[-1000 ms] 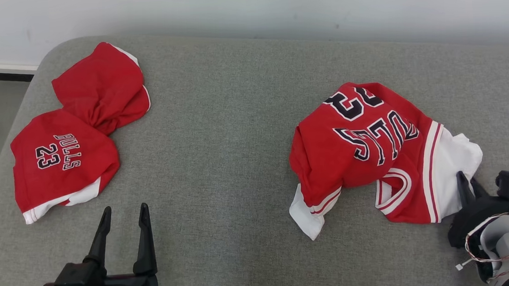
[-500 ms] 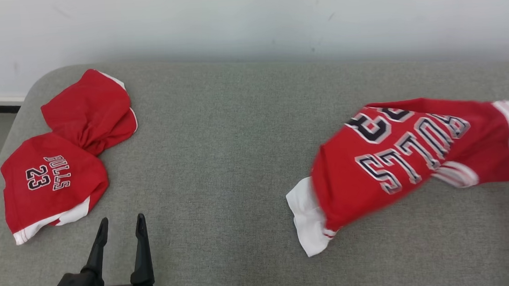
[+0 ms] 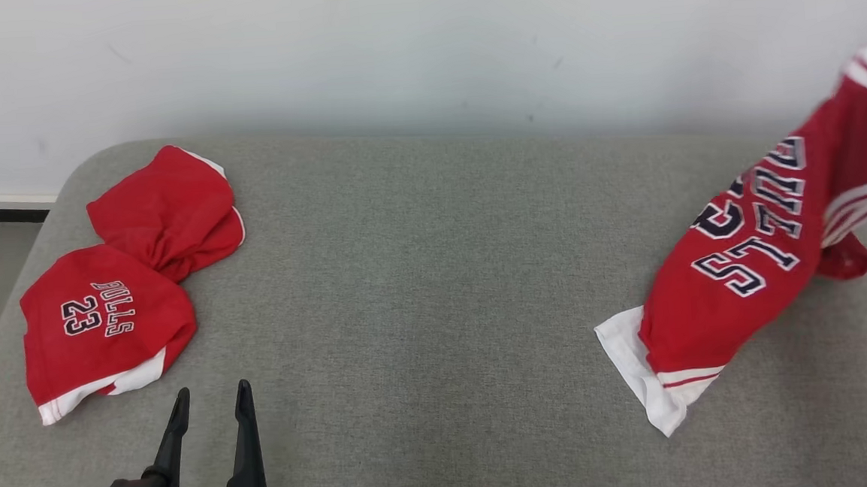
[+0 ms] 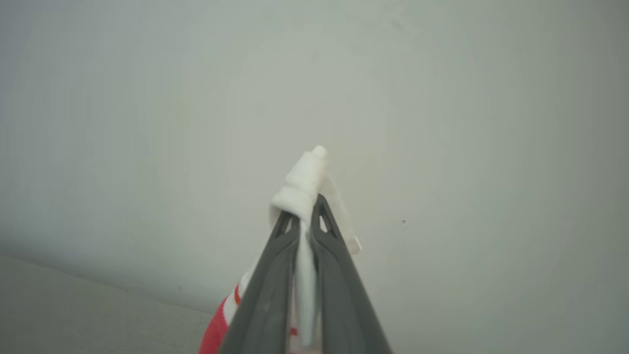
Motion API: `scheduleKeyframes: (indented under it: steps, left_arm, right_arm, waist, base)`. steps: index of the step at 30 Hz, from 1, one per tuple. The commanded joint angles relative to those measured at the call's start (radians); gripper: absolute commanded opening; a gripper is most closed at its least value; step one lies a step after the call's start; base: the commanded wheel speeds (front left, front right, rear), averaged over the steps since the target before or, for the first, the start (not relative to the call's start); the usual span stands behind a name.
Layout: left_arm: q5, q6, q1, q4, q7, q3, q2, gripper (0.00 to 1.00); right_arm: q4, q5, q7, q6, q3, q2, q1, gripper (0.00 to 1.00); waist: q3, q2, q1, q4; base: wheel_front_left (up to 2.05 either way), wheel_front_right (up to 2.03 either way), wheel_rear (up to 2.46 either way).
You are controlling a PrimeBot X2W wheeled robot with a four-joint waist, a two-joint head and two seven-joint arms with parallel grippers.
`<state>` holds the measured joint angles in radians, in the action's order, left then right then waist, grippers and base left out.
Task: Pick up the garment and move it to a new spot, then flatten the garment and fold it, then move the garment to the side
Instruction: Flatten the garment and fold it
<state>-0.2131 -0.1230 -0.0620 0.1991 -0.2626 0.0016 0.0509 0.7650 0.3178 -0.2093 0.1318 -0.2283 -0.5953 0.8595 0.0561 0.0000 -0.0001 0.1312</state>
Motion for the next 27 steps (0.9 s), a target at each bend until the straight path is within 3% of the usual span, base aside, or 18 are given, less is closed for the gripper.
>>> scheduleKeyframes:
  steps: [1,14,22,27]
  left_arm:
    - [-0.004,0.005,0.009,-0.002,-0.003,-0.002,-0.001,1.00]
    - [-0.020,0.009,0.025,-0.001,-0.003,-0.030,-0.001,1.00]
    - [-0.030,0.010,-0.003,0.010,-0.003,-0.043,-0.001,1.00]
    - [-0.036,0.007,-0.025,0.018,-0.003,-0.051,-0.001,1.00]
  right_arm:
    - [-0.025,0.006,0.001,-0.002,-0.020,0.031,0.010,0.00]
    - [-0.211,0.043,0.010,-0.002,-0.240,0.329,-0.182,0.00]
    - [-0.128,0.062,-0.009,-0.002,-0.385,0.494,-0.272,0.00]
    - [-0.042,0.087,-0.034,-0.002,-0.474,0.543,-0.256,0.00]
  waist:
    - [-0.015,0.0000,0.0001,0.013]
    - [-0.030,0.0000,0.0001,0.090]
    - [0.005,0.0000,0.0001,0.109]
    - [0.029,0.0000,0.0001,0.110]
  base:
    - [0.00,0.00,0.00]
    - [0.00,0.00,0.00]
    - [0.00,0.00,0.00]
    - [0.00,0.00,0.00]
